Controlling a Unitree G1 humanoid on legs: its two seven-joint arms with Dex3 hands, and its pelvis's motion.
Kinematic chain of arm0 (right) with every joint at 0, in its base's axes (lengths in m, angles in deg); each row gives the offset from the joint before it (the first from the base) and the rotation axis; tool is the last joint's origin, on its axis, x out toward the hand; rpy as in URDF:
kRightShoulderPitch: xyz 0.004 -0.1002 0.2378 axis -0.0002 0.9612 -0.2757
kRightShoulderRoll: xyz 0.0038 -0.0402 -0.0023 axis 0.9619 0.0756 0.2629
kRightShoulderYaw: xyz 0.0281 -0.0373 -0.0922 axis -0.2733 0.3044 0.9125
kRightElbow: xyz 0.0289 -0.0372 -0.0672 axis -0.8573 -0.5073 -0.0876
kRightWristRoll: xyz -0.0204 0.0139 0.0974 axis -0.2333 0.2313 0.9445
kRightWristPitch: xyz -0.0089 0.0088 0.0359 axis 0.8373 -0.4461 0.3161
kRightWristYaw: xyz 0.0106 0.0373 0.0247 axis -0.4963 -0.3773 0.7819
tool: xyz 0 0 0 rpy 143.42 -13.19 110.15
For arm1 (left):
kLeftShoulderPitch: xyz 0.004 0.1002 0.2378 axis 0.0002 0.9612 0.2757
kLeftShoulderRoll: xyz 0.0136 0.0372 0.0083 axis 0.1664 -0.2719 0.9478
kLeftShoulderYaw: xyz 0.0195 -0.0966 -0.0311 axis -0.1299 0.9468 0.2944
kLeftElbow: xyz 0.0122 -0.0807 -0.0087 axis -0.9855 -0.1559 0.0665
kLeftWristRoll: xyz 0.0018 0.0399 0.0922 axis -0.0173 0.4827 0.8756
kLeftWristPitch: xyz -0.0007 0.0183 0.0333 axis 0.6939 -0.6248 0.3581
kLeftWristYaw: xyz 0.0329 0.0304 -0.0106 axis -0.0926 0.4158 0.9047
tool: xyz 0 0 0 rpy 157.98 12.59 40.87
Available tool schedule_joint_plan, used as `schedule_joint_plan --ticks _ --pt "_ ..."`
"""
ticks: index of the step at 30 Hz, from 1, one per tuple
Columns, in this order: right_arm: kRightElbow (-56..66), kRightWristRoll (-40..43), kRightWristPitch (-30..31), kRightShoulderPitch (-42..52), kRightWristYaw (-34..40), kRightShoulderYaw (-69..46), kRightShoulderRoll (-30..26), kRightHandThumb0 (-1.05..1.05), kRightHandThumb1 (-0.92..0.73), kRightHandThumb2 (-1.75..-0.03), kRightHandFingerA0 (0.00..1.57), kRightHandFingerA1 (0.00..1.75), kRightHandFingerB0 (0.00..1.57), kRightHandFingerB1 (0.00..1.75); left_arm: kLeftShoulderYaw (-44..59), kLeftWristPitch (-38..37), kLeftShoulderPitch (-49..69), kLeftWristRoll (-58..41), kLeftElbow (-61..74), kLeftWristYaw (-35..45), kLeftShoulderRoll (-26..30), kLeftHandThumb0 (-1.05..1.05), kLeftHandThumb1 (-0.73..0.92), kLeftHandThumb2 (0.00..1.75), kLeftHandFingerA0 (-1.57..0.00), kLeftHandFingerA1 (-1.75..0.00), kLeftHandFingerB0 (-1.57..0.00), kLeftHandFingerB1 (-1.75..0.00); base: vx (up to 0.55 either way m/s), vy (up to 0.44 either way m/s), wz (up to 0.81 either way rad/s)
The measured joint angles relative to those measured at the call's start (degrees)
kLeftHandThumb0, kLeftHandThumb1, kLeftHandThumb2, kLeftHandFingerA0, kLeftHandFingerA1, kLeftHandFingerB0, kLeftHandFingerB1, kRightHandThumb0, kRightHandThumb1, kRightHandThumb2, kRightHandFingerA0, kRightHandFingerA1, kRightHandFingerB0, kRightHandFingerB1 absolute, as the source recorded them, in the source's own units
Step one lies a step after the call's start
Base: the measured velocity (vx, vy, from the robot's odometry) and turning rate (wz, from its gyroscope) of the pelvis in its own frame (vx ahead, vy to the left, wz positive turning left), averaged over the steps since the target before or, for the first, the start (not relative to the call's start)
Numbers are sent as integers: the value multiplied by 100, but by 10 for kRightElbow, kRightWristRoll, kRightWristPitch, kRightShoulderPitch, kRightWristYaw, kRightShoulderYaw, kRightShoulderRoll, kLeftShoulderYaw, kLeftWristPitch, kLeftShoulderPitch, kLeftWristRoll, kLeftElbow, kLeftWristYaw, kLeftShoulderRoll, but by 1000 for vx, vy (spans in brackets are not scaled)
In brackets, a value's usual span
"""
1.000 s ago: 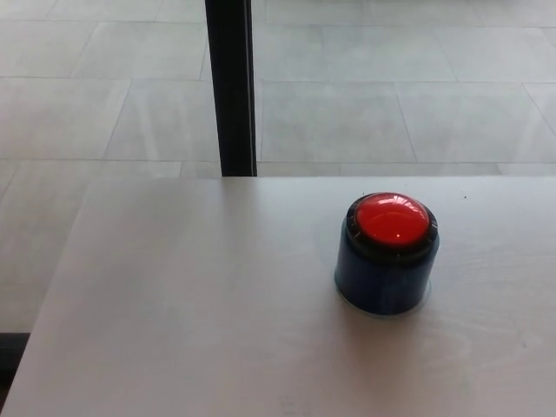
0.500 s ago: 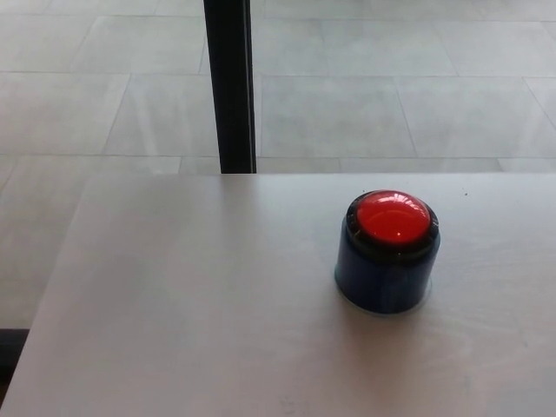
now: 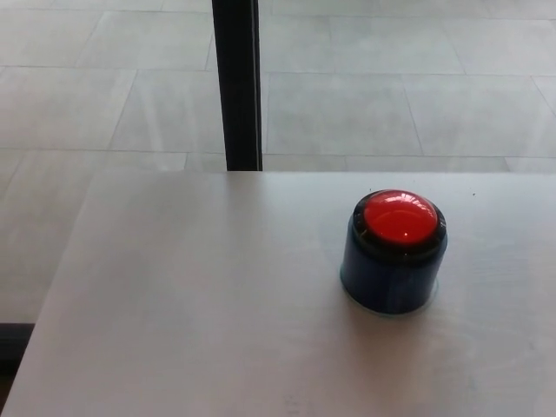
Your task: The robot uses its right hand to press the red button kept in the middle of the desk
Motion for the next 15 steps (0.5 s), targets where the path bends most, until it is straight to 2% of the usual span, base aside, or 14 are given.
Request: schedule_joint_plan --ticks 1,3,6,7,8,10,12,14,15 --pt "0 1 0 -3 -10 19 7 -15 -49 -131 97 175 82 152 0 0 -1 -1 0 0 0 -73 92 128 -51 -97 -29 -77 0 0 0" --pt "-3 -1 0 -10 -22 53 25 -16 -47 -133 98 175 82 153 0 0 -1 -2 0 0 0 -74 92 128 -52 -99 -26 -77 0 0 0" --pt "-21 -8 0 -24 -42 106 56 -10 -45 -141 100 175 86 154 1 0 -2 -4 1 0 -1 -74 92 128 -53 -98 -33 -80 0 0 0" --pt "-36 -13 0 -30 -54 132 74 -11 -43 -141 99 175 87 153 0 0 -2 -6 0 0 -1 -72 92 117 -44 -123 -27 -92 0 0 0" --pt "-49 -16 -1 -36 -60 148 87 -10 -44 -140 98 175 83 155 0 0 -2 -7 0 0 -1 -72 92 118 -39 -119 -28 -92 0 0 0" --pt "-71 -21 -1 -43 -69 168 102 -14 -44 -134 97 175 80 152 -2 0 -3 -8 -2 0 0 -72 92 118 -41 -120 -29 -92 0 0 4" --pt "-96 -27 -1 -48 -77 186 118 -16 -41 -136 102 175 85 153 -3 0 -3 -9 -4 0 0 -72 92 119 -38 -118 -26 -91 0 0 0" --pt "-114 -30 -1 -49 -81 195 130 -15 -42 -135 101 175 84 150 -5 0 -3 -10 -5 0 0 -72 92 119 -37 -119 -31 -95 0 0 0" --pt "-122 -32 1 -49 -83 198 138 -14 -44 -132 97 175 82 153 -7 0 -3 -11 -5 0 0 -73 92 119 -36 -118 -25 -92 0 0 0"
